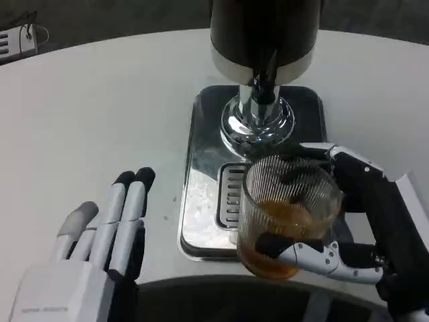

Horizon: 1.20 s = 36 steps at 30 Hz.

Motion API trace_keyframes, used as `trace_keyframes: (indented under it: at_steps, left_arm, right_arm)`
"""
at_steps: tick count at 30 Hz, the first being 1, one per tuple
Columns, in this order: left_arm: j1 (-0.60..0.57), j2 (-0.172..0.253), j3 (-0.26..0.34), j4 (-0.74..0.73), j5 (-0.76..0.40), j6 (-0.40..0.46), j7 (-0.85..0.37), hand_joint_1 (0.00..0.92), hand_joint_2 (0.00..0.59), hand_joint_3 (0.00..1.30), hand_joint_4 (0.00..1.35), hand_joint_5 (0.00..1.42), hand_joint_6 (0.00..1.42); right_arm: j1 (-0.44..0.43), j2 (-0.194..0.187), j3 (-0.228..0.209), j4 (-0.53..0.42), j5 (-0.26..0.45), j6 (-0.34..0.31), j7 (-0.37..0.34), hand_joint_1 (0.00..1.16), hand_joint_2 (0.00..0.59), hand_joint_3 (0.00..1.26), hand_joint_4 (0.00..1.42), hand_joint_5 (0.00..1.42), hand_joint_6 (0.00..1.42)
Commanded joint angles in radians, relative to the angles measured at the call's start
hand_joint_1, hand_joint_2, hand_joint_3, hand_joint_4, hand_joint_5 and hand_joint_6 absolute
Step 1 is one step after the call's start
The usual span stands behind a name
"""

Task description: Grasp the cup under the faucet to collect the drink, then remove the cup.

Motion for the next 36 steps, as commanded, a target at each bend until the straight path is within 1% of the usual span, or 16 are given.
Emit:
trace_keyframes:
  at_steps: [1, 4, 6, 13, 16, 22, 27, 31, 36]
  left_arm:
    - [0.039, -0.013, -0.009, -0.033, 0.076, 0.027, -0.032, 0.000, 0.086, 0.00, 0.00, 0.17, 0.11]
    - [0.065, -0.037, -0.021, -0.051, 0.158, 0.049, -0.037, 0.000, 0.083, 0.00, 0.00, 0.17, 0.11]
    - [0.076, -0.051, -0.028, -0.058, 0.192, 0.062, -0.037, 0.000, 0.075, 0.00, 0.00, 0.17, 0.13]
    - [0.105, -0.056, -0.024, -0.069, 0.242, 0.090, -0.039, 0.000, 0.062, 0.00, 0.00, 0.17, 0.13]
    - [0.104, -0.062, -0.033, -0.071, 0.257, 0.102, -0.056, 0.000, 0.057, 0.00, 0.00, 0.15, 0.12]
    - [0.053, -0.074, -0.068, -0.061, 0.307, 0.121, -0.101, 0.000, 0.053, 0.00, 0.00, 0.15, 0.12]
    - [-0.006, -0.072, -0.092, -0.054, 0.347, 0.133, -0.151, 0.000, 0.051, 0.00, 0.00, 0.15, 0.11]
    - [-0.034, -0.068, -0.096, -0.048, 0.354, 0.141, -0.170, 0.000, 0.050, 0.00, 0.00, 0.15, 0.11]
    - [-0.067, -0.051, -0.086, -0.030, 0.343, 0.149, -0.180, 0.000, 0.048, 0.00, 0.00, 0.15, 0.11]
  right_arm:
    - [0.011, -0.008, -0.011, -0.086, 0.030, -0.060, 0.020, 1.16, 0.079, 0.80, 0.95, 1.17, 1.42]
    - [0.010, -0.015, -0.017, -0.125, 0.032, -0.060, 0.039, 1.16, 0.079, 0.80, 0.95, 1.17, 1.42]
    - [0.009, -0.019, -0.018, -0.143, 0.031, -0.062, 0.048, 1.16, 0.079, 0.80, 0.95, 1.17, 1.42]
    - [0.009, -0.018, -0.007, -0.189, 0.026, -0.055, 0.068, 1.16, 0.079, 0.79, 0.95, 1.16, 1.42]
    - [0.009, -0.019, 0.003, -0.204, 0.011, -0.073, 0.070, 1.16, 0.078, 0.79, 0.95, 1.16, 1.42]
    - [0.012, -0.019, 0.018, -0.207, -0.004, -0.086, 0.073, 1.16, 0.078, 0.79, 0.95, 1.16, 1.42]
    - [0.026, -0.031, 0.009, -0.203, 0.011, -0.098, 0.086, 1.16, 0.078, 0.79, 0.94, 1.16, 1.42]
    - [0.026, -0.042, 0.005, -0.193, 0.017, -0.114, 0.096, 1.16, 0.078, 0.78, 0.94, 1.16, 1.42]
    - [0.005, -0.048, 0.008, -0.176, 0.006, -0.130, 0.102, 1.16, 0.079, 0.78, 0.93, 1.16, 1.42]
